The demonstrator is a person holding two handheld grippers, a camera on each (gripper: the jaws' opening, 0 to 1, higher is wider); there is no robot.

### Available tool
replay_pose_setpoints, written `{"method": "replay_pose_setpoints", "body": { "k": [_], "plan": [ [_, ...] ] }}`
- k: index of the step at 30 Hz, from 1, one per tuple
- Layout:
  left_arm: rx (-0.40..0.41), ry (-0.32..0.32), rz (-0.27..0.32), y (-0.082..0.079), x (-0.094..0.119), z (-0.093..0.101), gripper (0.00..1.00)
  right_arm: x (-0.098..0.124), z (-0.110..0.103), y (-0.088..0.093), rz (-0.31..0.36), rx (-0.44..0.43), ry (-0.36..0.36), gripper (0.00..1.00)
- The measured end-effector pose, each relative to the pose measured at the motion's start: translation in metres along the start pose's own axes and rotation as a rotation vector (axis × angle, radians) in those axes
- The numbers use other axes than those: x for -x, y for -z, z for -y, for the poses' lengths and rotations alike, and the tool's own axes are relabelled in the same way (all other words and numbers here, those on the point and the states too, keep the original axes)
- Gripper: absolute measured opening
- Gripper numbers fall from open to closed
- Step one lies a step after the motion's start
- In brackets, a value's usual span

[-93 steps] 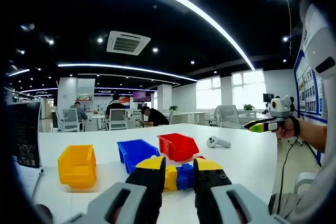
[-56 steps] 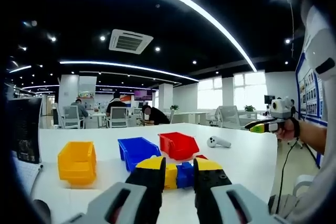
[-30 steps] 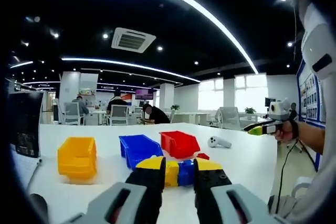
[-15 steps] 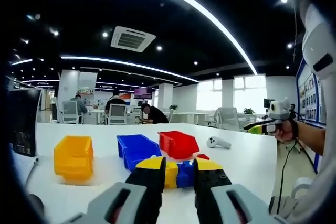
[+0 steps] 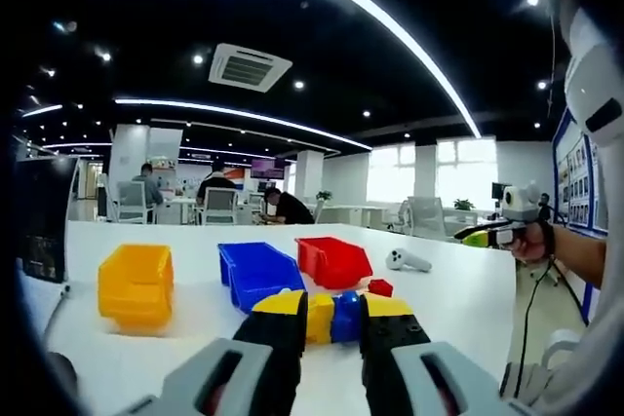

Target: Take apart the toy blocks one by one and place each separated block into its matching bin, sorting the blocks by their type until all the connected pieces are disassembled and separated into the correct bins

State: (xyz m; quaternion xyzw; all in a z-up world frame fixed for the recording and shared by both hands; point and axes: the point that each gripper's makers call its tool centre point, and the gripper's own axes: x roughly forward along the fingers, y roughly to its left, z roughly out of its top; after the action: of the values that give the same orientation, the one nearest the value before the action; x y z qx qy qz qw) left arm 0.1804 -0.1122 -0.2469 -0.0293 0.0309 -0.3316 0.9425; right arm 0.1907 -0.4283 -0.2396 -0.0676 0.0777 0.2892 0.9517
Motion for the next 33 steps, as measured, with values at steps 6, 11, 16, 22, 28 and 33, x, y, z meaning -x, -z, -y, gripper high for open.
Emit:
{"method": "replay_pose_setpoints", "body": {
  "k": [6,11,16,22,28,33],
  "plan": [
    [-0.005,-0.004,0.007,-0.003,0.003,-0.001,0.23,-0.002,-0.001,-0.003,0.008,0.002,-0.002,0.28],
    [-0.001,-0.01,0.002,-0.001,0.004,-0.002,0.23,-0.001,0.0,-0.003,0.009,0.002,0.001,0.28],
    [-0.004,-0.003,0.003,-0.002,0.003,0.001,0.23,0.002,0.001,-0.004,0.013,0.003,0.009,0.28],
    [-0.002,0.0,0.005,-0.002,0.002,0.002,0.23,0.008,0.004,-0.002,0.007,0.0,0.026,0.28],
    [-0.002,0.013,0.002,-0.001,0.0,0.006,0.23,0.013,0.008,-0.003,0.006,0.003,0.043,0.28],
    [-0.003,0.018,0.005,-0.002,-0.001,0.008,0.23,0.014,0.008,-0.004,0.007,0.004,0.044,0.28]
  ]
}}
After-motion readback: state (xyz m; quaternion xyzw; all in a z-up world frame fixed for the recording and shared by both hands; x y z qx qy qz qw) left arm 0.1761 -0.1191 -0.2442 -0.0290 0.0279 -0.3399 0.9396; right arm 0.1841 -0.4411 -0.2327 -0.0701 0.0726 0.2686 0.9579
